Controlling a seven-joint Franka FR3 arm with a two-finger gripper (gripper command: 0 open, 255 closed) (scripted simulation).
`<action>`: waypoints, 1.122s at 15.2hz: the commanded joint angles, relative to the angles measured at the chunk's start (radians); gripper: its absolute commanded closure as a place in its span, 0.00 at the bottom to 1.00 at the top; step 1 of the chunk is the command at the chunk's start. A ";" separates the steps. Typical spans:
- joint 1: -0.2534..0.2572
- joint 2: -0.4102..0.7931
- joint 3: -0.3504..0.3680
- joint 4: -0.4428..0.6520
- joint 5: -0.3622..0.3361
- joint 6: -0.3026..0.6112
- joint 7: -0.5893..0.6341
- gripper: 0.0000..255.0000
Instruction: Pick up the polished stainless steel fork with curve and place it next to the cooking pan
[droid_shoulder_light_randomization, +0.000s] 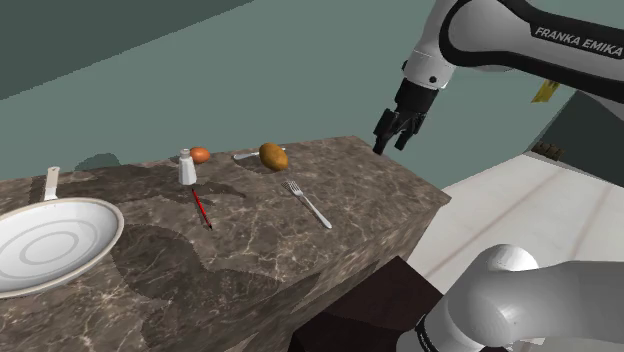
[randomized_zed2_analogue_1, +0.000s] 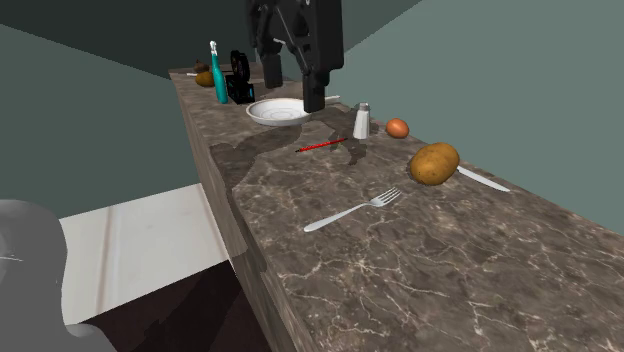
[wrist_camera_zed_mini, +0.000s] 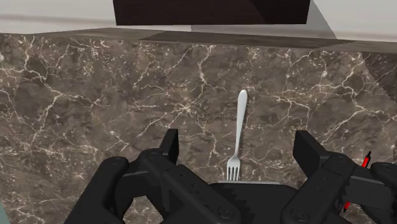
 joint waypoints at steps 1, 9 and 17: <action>0.000 0.000 0.000 0.000 0.000 0.000 0.000 0.00; 0.004 0.186 0.042 -0.073 0.015 0.262 0.052 0.00; 0.005 0.439 0.080 -0.054 0.012 0.499 0.107 0.00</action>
